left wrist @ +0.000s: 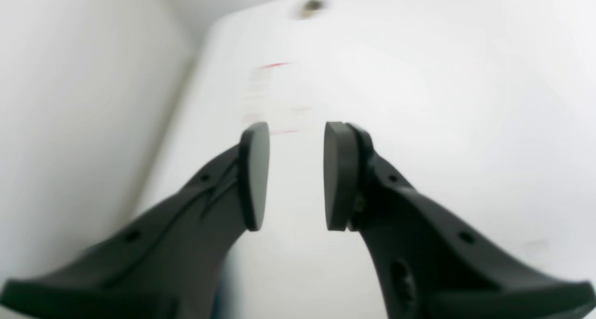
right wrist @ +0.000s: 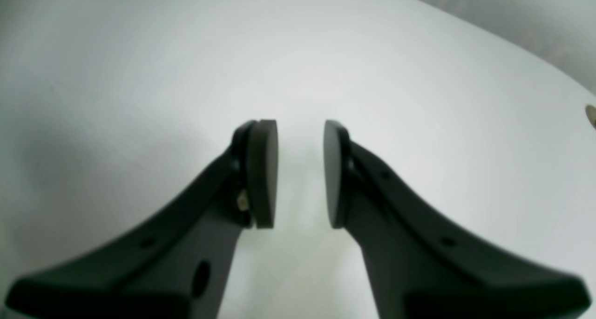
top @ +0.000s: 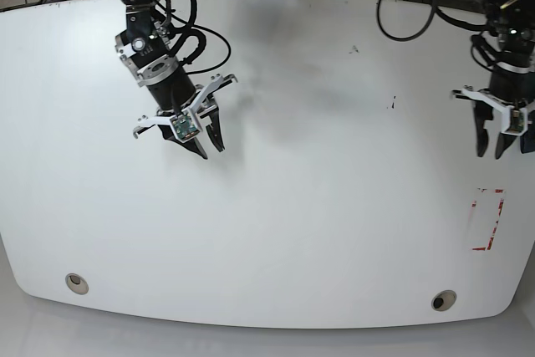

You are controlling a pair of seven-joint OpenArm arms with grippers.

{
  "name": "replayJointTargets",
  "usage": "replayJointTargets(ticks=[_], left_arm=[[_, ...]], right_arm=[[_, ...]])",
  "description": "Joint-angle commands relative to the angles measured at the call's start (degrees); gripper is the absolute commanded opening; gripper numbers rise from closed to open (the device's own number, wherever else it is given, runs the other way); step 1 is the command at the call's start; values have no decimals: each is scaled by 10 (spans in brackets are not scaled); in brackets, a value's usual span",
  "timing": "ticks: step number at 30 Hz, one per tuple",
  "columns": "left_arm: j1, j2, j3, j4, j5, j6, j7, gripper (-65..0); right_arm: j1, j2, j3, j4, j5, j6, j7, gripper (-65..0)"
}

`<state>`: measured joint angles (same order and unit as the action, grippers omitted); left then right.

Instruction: Layout the t-shirt on the table in an organized manner, then fold the t-shirt properly

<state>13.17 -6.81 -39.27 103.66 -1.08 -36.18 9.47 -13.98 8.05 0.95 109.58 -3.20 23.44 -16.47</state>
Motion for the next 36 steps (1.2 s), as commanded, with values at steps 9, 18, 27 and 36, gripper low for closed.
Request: replayJointTargets(ticks=[9, 18, 27, 36], left_arm=[[24, 143, 126, 9, 127, 176, -135, -465], [180, 157, 245, 14, 134, 185, -175, -467], [363, 151, 281, 50, 132, 185, -210, -467], [503, 90, 279, 45, 130, 185, -215, -467]], right_arm=[[-57, -48, 63, -86, -62, -5, 196, -490], [-176, -48, 73, -81, -22, -5, 239, -490], [-310, -48, 73, -27, 25, -5, 239, -491], [-427, -48, 74, -13, 53, -4, 241, -491]])
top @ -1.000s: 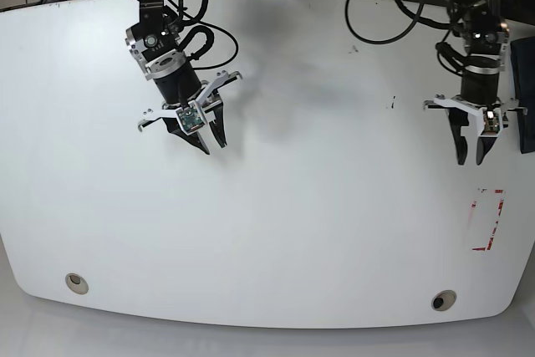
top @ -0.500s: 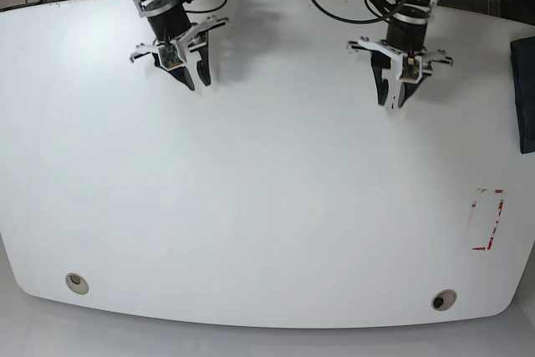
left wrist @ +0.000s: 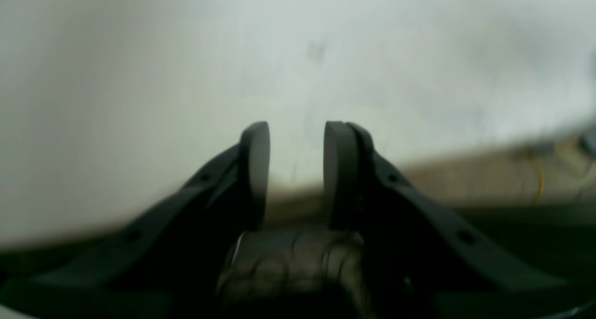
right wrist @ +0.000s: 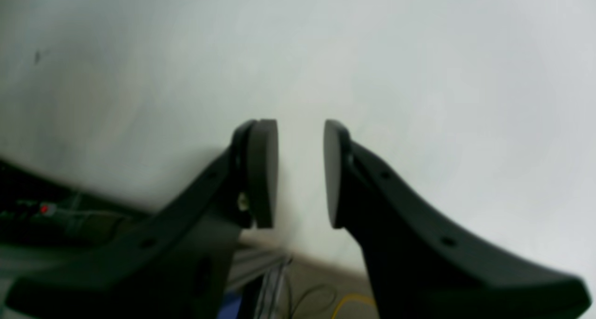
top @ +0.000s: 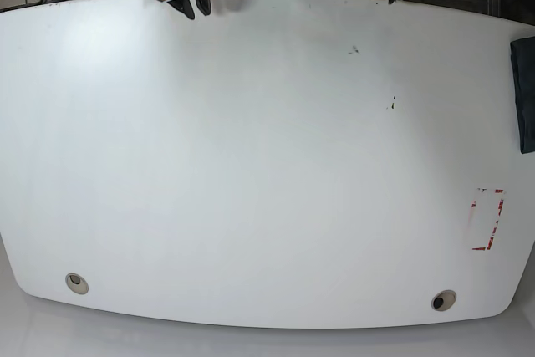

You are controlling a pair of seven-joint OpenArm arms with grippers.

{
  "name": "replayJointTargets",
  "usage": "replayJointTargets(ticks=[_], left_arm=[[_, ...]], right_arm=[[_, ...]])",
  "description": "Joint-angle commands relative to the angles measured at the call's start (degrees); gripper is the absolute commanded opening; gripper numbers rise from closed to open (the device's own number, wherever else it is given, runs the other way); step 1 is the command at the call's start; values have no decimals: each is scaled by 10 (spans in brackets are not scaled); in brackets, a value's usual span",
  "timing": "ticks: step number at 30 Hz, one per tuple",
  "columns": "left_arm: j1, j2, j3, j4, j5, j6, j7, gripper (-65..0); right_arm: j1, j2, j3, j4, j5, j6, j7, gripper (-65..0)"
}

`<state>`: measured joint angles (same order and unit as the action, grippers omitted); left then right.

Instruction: Layout the t-shirt on the table in an organized manner, then fold the t-shirt properly

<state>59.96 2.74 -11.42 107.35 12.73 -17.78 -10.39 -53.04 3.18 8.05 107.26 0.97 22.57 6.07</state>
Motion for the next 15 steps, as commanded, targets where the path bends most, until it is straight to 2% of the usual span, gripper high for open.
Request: replayJointTargets(ticks=[1, 5, 8, 15], left_arm=[[59, -12, 0, 7, -8, 1, -15, -467], [116, -31, -1, 6, -10, 1, -15, -468], [147, -45, -1, -9, -36, 1, -15, -468], [150, -105, -1, -98, -111, 1, -15, -468]], right_arm=[[-54, 1, 3, 9, 11, 7, 20, -491], [-98, 1, 3, 6, 10, 7, 25, -491], [-134, -1, 0, 6, 10, 7, 26, -491], [-190, -2, -23, -30, 11, 8, 26, -491]])
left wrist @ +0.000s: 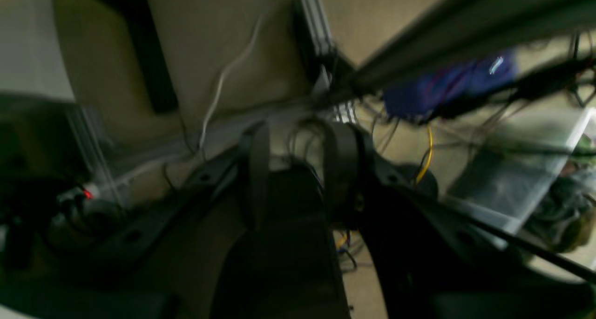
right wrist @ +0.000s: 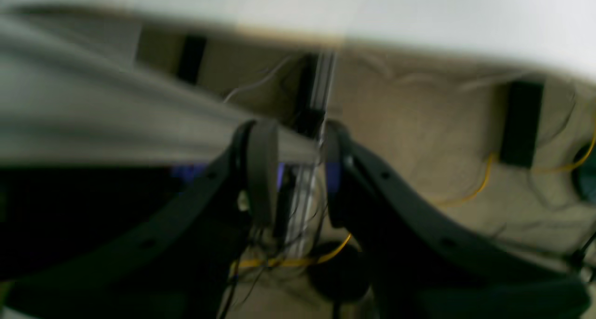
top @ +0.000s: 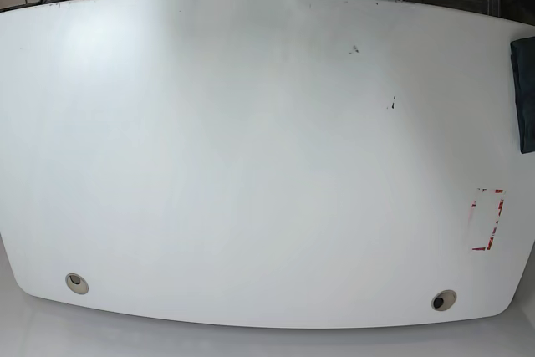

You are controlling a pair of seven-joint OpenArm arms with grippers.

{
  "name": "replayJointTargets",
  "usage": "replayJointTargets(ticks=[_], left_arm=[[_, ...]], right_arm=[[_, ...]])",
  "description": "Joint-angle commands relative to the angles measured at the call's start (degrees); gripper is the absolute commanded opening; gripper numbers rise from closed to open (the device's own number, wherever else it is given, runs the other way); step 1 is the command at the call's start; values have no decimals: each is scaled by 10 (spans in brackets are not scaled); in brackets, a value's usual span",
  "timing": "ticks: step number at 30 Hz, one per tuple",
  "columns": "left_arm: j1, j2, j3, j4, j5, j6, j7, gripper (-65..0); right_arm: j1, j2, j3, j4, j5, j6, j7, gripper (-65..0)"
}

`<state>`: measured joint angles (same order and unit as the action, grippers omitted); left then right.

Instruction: Layout the t-shirt on the table in an organized manner, then fold the t-shirt properly

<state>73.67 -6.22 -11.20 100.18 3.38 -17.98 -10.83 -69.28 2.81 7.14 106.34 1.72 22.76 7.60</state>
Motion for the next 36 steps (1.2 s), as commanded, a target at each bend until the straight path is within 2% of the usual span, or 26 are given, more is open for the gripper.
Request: replayJointTargets(ticks=[1, 7, 12, 14, 26, 36], left_arm=[[13, -20, -3, -35, -21, 3, -11, -468], [-34, -64, 2, -156, -59, 3, -12, -468], [-109, -76, 3, -269, -61, 2, -12, -468], [-138, -76, 8, -304, -61, 1, -12, -468], [-313, -103, 78, -536, -60, 1, -9, -467], [-427, -92, 120, -707, -60, 1, -9, -465]], right_arm=[[-29, 1, -16, -27, 4, 6, 11, -491], [-13, 1, -33, -141, -1, 6, 19, -491], [32, 1, -44, -267, -2, 0, 100, -491], [52, 0, -43, -303, -2, 0, 115, -491], [210, 0, -41, -521, 0, 0, 112, -491], [311, 5, -41, -648, -2, 0, 105, -491]])
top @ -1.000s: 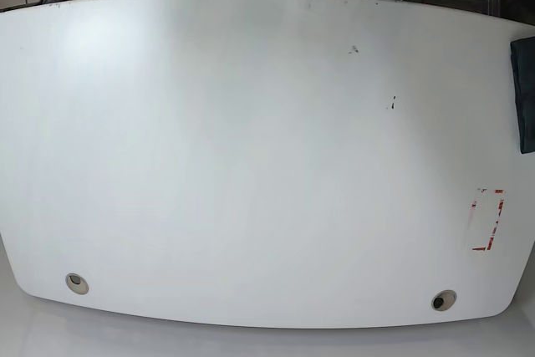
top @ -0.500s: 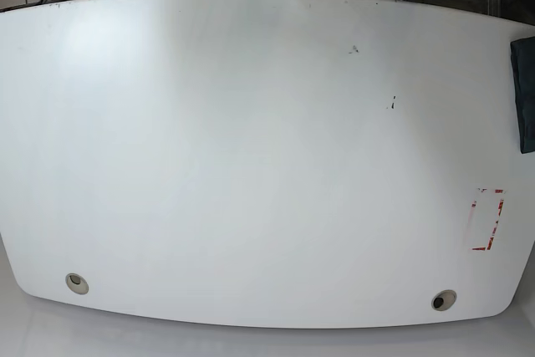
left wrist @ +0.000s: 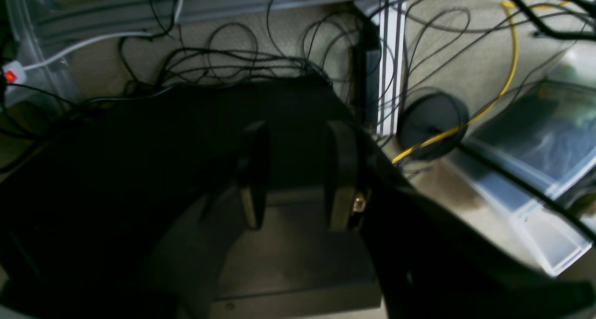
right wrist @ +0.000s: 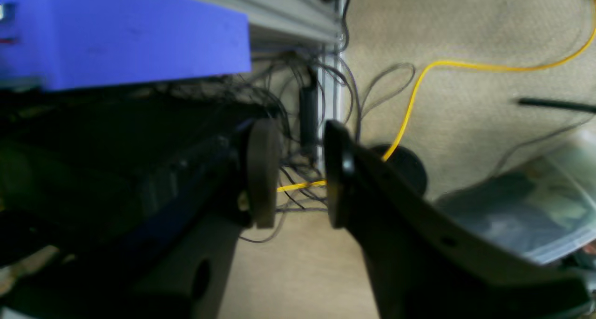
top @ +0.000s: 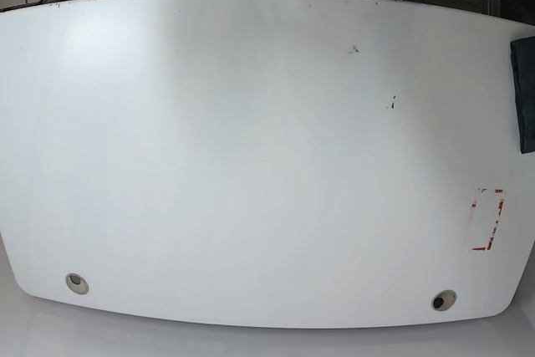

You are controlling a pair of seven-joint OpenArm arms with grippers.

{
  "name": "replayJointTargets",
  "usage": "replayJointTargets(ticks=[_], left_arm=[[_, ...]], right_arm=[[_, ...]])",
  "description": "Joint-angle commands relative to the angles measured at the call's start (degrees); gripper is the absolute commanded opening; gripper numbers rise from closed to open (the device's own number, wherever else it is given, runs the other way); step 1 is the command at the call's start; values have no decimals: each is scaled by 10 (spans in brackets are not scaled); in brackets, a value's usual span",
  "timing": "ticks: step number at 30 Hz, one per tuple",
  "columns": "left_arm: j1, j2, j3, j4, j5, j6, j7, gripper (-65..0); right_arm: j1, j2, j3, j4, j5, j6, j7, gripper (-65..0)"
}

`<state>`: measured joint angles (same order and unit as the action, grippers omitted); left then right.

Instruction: Layout the t-shirt on the table in an organized manner, then fold the t-shirt properly

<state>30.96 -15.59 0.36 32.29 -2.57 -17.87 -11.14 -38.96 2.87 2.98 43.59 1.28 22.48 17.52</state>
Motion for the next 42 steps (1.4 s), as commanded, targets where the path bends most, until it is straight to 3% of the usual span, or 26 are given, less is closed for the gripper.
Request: replayJointTargets(ticks=[1, 23, 28, 35, 42], left_arm=[[-11, 5, 7, -44, 0, 0, -6, -465], [-230, 54, 36, -308, 0, 2, -5, -463], [-241, 57, 36, -319, -1, 4, 14, -463], [-242, 58, 36, -296, 0, 60, 52, -463], [-242, 66, 36, -270, -1, 64, 83, -463]], right_arm=[[20, 4, 0, -35, 3, 3, -1, -491], [179, 27, -3, -163, 2, 3, -78, -490], [194, 29, -2, -163, 2, 2, -92, -488], [216, 29, -3, -163, 2, 2, -128, -488], [223, 29, -3, -163, 2, 2, -139, -487]])
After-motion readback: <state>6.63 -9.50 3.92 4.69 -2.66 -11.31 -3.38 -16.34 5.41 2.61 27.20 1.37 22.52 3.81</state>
